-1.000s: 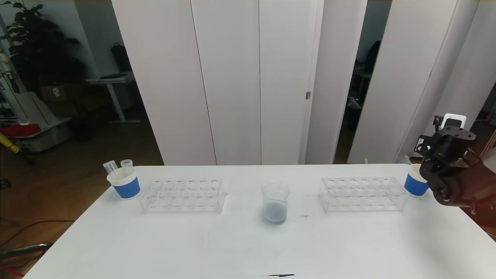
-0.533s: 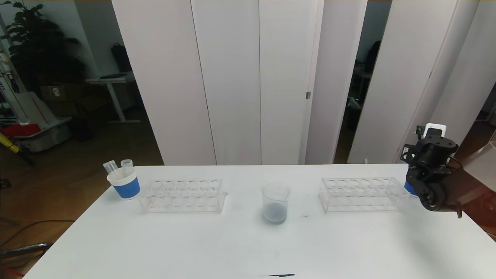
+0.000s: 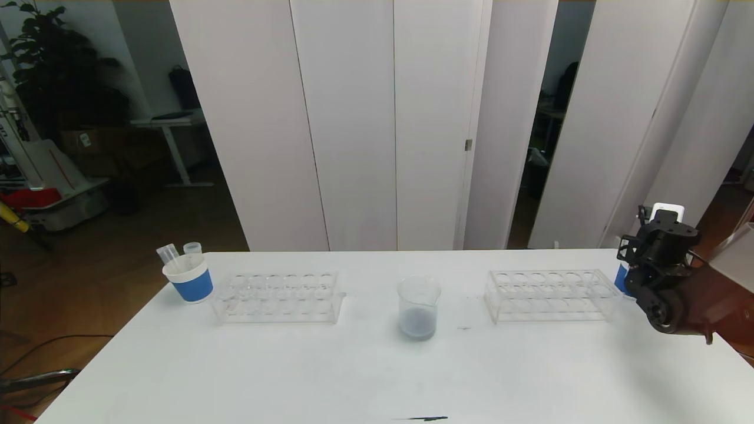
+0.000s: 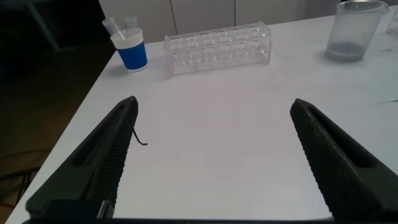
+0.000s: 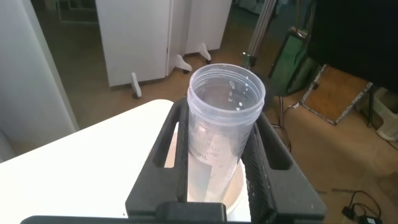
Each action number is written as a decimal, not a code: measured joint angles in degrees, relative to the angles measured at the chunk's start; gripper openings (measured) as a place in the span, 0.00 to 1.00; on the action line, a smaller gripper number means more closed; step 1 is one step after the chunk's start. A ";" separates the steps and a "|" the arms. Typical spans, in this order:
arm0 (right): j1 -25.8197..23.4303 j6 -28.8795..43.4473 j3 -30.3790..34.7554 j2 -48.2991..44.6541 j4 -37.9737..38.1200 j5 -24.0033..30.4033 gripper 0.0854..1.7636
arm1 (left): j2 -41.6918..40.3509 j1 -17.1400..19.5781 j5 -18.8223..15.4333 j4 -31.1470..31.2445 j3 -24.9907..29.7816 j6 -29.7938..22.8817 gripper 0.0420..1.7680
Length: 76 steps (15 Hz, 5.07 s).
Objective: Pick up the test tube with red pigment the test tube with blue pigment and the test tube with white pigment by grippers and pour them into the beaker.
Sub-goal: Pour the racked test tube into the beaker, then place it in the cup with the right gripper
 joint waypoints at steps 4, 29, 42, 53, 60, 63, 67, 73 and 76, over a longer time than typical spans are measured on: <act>0.13 0.13 0.05 0.04 0.00 0.33 0.30 | 0.00 0.00 0.00 0.00 0.00 0.00 0.99; 0.41 -0.61 -0.24 1.71 -2.78 0.35 0.99 | 0.00 0.00 0.00 0.00 0.00 0.00 0.99; 0.74 -9.31 -1.43 -20.20 1.38 4.50 0.99 | 0.00 0.01 0.00 0.00 0.00 0.00 0.99; 3.83 -5.44 22.38 -74.51 45.95 18.77 0.99 | 0.00 0.00 0.00 0.00 0.00 -0.02 0.99; 5.23 1.33 32.52 -110.56 78.68 33.29 0.99 | 0.00 0.00 0.00 0.00 0.00 0.00 0.99; 7.22 3.12 41.00 -120.94 80.58 34.07 0.99 | 0.00 0.00 0.00 0.00 0.00 0.00 0.99; 7.78 7.53 50.66 -127.18 80.09 34.51 0.99 | 0.00 0.01 0.00 0.00 0.00 -0.04 0.99; 7.62 8.17 57.50 -134.90 80.59 37.67 0.99 | 0.00 0.00 0.00 0.00 0.00 -0.04 0.99; 7.56 7.53 58.47 -136.44 80.01 36.61 0.99 | 0.00 0.00 0.00 0.00 0.00 -0.04 0.99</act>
